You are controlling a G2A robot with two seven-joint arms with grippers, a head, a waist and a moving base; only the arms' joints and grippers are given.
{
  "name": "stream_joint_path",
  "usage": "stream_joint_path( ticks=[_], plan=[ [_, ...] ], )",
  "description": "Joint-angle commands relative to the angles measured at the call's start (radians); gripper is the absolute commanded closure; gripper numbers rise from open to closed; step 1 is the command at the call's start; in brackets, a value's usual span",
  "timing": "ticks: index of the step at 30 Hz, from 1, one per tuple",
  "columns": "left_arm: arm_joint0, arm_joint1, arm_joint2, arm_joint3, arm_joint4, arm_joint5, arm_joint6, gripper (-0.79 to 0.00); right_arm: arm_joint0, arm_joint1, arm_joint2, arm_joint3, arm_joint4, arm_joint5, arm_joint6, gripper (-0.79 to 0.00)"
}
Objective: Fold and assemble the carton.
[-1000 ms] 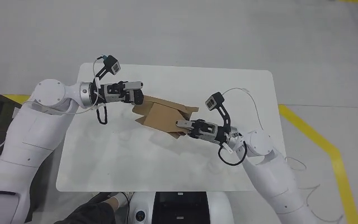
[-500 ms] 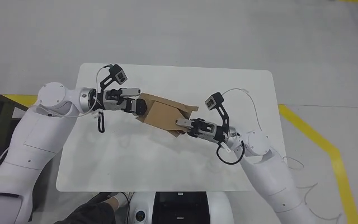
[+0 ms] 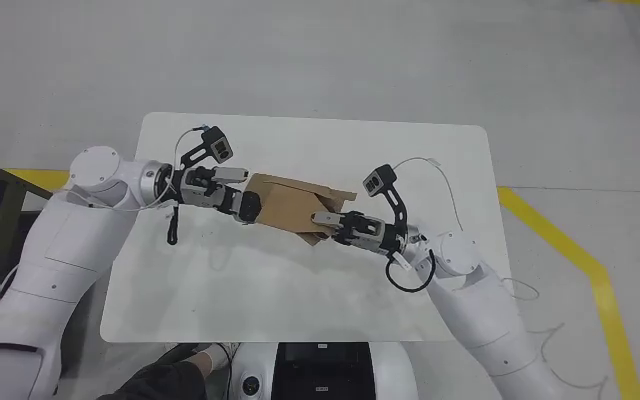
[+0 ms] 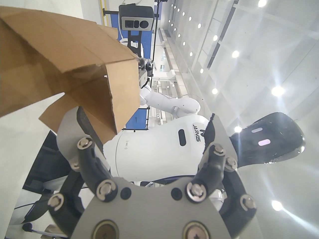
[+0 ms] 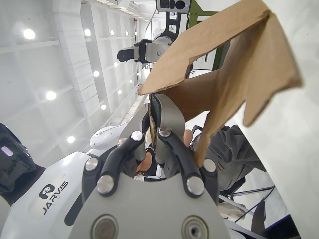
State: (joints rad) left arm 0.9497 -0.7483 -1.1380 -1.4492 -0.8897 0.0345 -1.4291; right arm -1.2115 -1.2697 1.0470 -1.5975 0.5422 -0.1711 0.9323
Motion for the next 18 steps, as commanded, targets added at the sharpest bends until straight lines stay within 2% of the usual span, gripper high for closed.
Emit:
stream_joint_path(
  ticks=[1,17,18],
  plan=[
    [-0.009,-0.006,0.009,0.005,-0.014,0.006,-0.006,-0.785,0.003,-0.001,-0.006,0.004,0.005,0.003,0.005,0.000],
    [-0.054,-0.043,0.042,0.056,-0.098,0.020,-0.048,-0.785,0.034,-0.011,-0.047,0.054,0.027,0.001,0.006,0.000],
    [-0.056,-0.045,0.044,0.061,-0.093,0.020,-0.048,-0.723,0.034,-0.011,-0.048,0.056,0.029,0.001,0.004,0.000]
  ],
)
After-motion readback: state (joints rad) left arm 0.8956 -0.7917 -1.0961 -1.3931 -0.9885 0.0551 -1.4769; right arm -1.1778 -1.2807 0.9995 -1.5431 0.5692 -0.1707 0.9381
